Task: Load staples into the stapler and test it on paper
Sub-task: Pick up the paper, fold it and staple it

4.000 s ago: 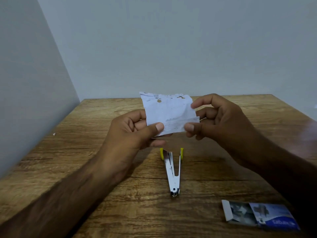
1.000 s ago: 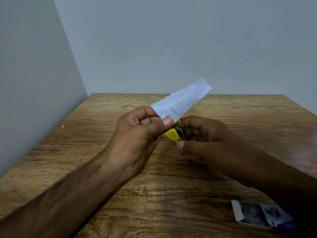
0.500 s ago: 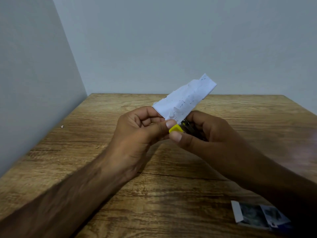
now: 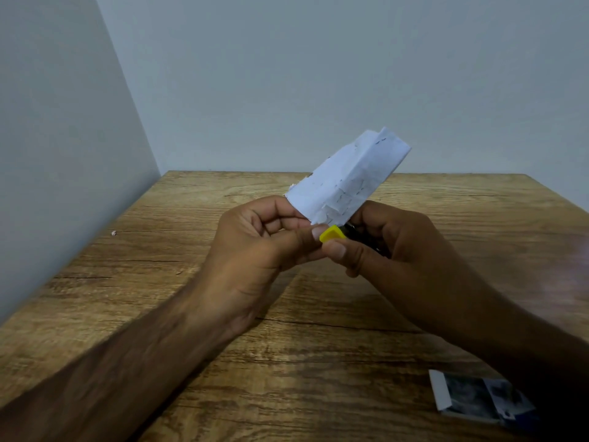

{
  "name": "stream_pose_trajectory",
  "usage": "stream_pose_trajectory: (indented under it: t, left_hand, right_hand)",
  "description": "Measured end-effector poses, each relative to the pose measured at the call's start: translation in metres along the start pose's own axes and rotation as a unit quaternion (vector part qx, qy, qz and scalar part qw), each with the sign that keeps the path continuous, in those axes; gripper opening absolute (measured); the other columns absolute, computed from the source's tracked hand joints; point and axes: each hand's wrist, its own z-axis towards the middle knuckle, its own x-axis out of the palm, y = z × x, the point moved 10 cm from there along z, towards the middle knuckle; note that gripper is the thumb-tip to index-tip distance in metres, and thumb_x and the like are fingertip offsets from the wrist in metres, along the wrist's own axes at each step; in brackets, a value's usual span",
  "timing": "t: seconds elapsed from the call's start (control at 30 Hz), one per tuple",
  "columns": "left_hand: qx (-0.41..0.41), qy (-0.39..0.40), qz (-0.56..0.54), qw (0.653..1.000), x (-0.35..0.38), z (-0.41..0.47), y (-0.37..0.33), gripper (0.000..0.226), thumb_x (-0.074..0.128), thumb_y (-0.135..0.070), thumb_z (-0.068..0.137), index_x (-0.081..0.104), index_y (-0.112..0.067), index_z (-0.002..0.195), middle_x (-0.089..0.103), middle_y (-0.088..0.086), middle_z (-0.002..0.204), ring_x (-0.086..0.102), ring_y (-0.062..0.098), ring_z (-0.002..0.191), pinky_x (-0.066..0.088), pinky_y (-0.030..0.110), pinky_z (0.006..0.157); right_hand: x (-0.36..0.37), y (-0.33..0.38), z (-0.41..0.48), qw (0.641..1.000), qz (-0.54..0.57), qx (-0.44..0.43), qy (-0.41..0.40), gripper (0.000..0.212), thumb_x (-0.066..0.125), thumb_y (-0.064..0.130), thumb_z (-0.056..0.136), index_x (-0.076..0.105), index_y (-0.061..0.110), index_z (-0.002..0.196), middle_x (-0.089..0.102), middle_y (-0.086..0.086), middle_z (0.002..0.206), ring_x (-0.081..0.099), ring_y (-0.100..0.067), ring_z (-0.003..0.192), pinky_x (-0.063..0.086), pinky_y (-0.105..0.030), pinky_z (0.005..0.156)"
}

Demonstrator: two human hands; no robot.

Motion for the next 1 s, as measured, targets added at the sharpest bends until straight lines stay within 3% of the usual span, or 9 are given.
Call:
stream_pose_trajectory:
  t: [0.17, 0.27, 0.3, 0.37, 0.5, 0.63, 0.77, 0.87, 1.0]
  left_hand:
    - [0.000, 0.011, 0.001, 1.000, 0.004, -0.001, -0.002, 0.018, 0.080, 0.006, 0.074, 0.075, 0.000, 0.090, 0.076, 0.014, 0.078, 0.075, 0.022, 0.072, 0.062, 0.033, 0.071]
    - [0.005, 0.055, 0.004, 0.998, 0.015, -0.002, -0.008, 0.032, 0.065, 0.009, 0.081, 0.069, 0.006, 0.112, 0.069, 0.027, 0.095, 0.066, 0.035, 0.088, 0.055, 0.054, 0.088]
    - [0.000, 0.082, -0.003, 0.997, 0.021, -0.004, -0.009, 0.041, 0.060, 0.010, 0.081, 0.064, 0.008, 0.122, 0.066, 0.032, 0.099, 0.062, 0.036, 0.092, 0.051, 0.056, 0.090]
    - [-0.013, 0.124, -0.021, 0.992, 0.032, -0.007, -0.009, 0.049, 0.057, 0.009, 0.085, 0.056, 0.010, 0.134, 0.063, 0.036, 0.102, 0.059, 0.035, 0.091, 0.048, 0.050, 0.088]
    - [-0.011, 0.161, -0.021, 0.987, 0.040, -0.010, -0.009, 0.047, 0.063, 0.003, 0.093, 0.057, 0.004, 0.139, 0.067, 0.026, 0.113, 0.059, 0.031, 0.096, 0.048, 0.040, 0.094]
    - [0.007, 0.112, -0.005, 0.994, 0.035, -0.008, -0.007, 0.046, 0.072, 0.005, 0.085, 0.065, 0.005, 0.130, 0.075, 0.018, 0.098, 0.064, 0.028, 0.082, 0.054, 0.037, 0.081]
    - [0.053, 0.067, -0.006, 0.996, 0.032, -0.007, -0.012, 0.030, 0.078, 0.000, 0.081, 0.074, 0.008, 0.110, 0.077, 0.017, 0.080, 0.066, 0.029, 0.064, 0.056, 0.040, 0.065]
    - [0.035, 0.068, -0.018, 0.997, 0.030, -0.008, -0.014, 0.032, 0.080, -0.002, 0.081, 0.073, 0.008, 0.111, 0.075, 0.023, 0.085, 0.065, 0.032, 0.068, 0.056, 0.042, 0.069]
    - [-0.011, 0.053, -0.041, 0.998, 0.022, -0.008, -0.009, 0.024, 0.074, -0.014, 0.085, 0.073, 0.007, 0.095, 0.072, 0.020, 0.080, 0.064, 0.030, 0.069, 0.060, 0.041, 0.072]
  right_hand:
    - [-0.004, 0.001, 0.001, 1.000, 0.020, -0.005, -0.005, 0.024, 0.072, 0.034, 0.085, 0.074, 0.033, 0.109, 0.081, 0.012, 0.093, 0.073, -0.007, 0.071, 0.059, -0.026, 0.065]
    - [-0.005, 0.006, 0.002, 0.998, 0.054, -0.015, 0.000, 0.018, 0.074, 0.019, 0.090, 0.073, 0.031, 0.103, 0.079, 0.020, 0.083, 0.073, -0.005, 0.065, 0.052, -0.012, 0.058]
    - [-0.005, 0.007, 0.002, 0.998, 0.067, -0.017, 0.003, 0.019, 0.072, 0.016, 0.090, 0.072, 0.030, 0.102, 0.078, 0.023, 0.081, 0.072, -0.003, 0.065, 0.050, -0.009, 0.057]
    - [-0.006, 0.011, 0.002, 0.996, 0.088, -0.020, 0.005, 0.017, 0.071, 0.016, 0.088, 0.073, 0.027, 0.101, 0.078, 0.023, 0.078, 0.072, -0.001, 0.066, 0.050, -0.008, 0.056]
    - [-0.012, 0.012, 0.001, 0.993, 0.117, -0.008, -0.015, 0.019, 0.069, 0.030, 0.083, 0.074, 0.029, 0.101, 0.081, 0.008, 0.080, 0.074, -0.007, 0.067, 0.050, -0.013, 0.054]
    - [-0.009, 0.011, 0.000, 0.992, 0.129, 0.000, -0.007, 0.015, 0.073, 0.020, 0.086, 0.076, 0.020, 0.100, 0.081, 0.007, 0.076, 0.071, -0.001, 0.063, 0.049, -0.011, 0.054]
    - [-0.011, 0.016, -0.001, 0.988, 0.149, -0.015, -0.044, 0.013, 0.074, 0.028, 0.080, 0.079, 0.019, 0.088, 0.079, 0.002, 0.068, 0.072, -0.013, 0.057, 0.051, -0.015, 0.053]
    - [-0.009, 0.018, 0.001, 0.988, 0.149, -0.008, -0.036, 0.011, 0.074, 0.023, 0.081, 0.079, 0.018, 0.089, 0.079, 0.006, 0.067, 0.072, -0.012, 0.056, 0.050, -0.014, 0.052]
    - [-0.002, 0.012, 0.002, 0.987, 0.157, 0.023, 0.007, 0.012, 0.072, 0.027, 0.080, 0.077, 0.026, 0.090, 0.080, 0.000, 0.074, 0.074, -0.013, 0.060, 0.052, -0.018, 0.052]
